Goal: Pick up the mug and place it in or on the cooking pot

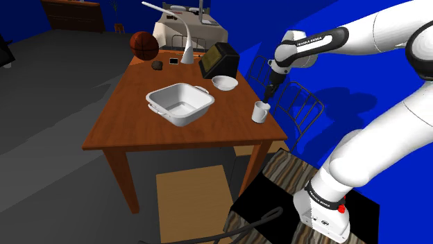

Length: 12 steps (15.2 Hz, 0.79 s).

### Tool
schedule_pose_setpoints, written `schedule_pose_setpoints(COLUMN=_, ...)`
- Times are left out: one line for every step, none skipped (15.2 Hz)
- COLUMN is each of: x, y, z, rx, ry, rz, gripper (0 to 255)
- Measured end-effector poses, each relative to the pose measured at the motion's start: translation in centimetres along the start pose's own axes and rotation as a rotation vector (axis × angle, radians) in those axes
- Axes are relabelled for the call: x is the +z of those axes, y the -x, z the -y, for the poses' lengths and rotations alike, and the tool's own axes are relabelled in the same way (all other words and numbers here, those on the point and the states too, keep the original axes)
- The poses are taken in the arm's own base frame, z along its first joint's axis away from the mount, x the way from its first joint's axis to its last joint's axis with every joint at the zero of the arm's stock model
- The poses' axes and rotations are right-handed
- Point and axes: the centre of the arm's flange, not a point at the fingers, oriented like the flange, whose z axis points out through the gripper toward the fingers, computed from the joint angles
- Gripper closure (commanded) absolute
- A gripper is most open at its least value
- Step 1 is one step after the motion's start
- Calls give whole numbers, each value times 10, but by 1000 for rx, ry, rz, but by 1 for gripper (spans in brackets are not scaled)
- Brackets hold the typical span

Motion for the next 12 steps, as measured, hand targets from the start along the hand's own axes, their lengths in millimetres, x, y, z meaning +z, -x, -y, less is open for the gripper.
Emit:
schedule_pose_setpoints(x=6, y=-2, z=-13, rx=3, ry=-5, rz=-2, gripper=0)
schedule_pose_setpoints(x=13, y=-6, z=-26, rx=5, ry=-9, rz=-3, gripper=0)
schedule_pose_setpoints(x=21, y=-9, z=-36, rx=7, ry=-14, rz=-4, gripper=0)
schedule_pose_setpoints(x=26, y=-10, z=-43, rx=8, ry=-16, rz=-4, gripper=0)
schedule_pose_setpoints(x=31, y=-12, z=-45, rx=8, ry=-17, rz=-5, gripper=0)
schedule_pose_setpoints(x=35, y=-12, z=-47, rx=8, ry=-17, rz=-5, gripper=0)
schedule_pose_setpoints(x=40, y=-13, z=-47, rx=8, ry=-18, rz=-5, gripper=0)
schedule_pose_setpoints(x=45, y=-12, z=-46, rx=8, ry=-18, rz=-5, gripper=0)
schedule_pose_setpoints(x=50, y=-14, z=-47, rx=8, ry=-18, rz=-5, gripper=0)
schedule_pose_setpoints(x=56, y=-13, z=-46, rx=8, ry=-18, rz=-5, gripper=0)
schedule_pose_setpoints(x=63, y=-13, z=-47, rx=8, ry=-18, rz=-5, gripper=0)
schedule_pose_setpoints(x=67, y=-13, z=-47, rx=8, ry=-18, rz=-5, gripper=0)
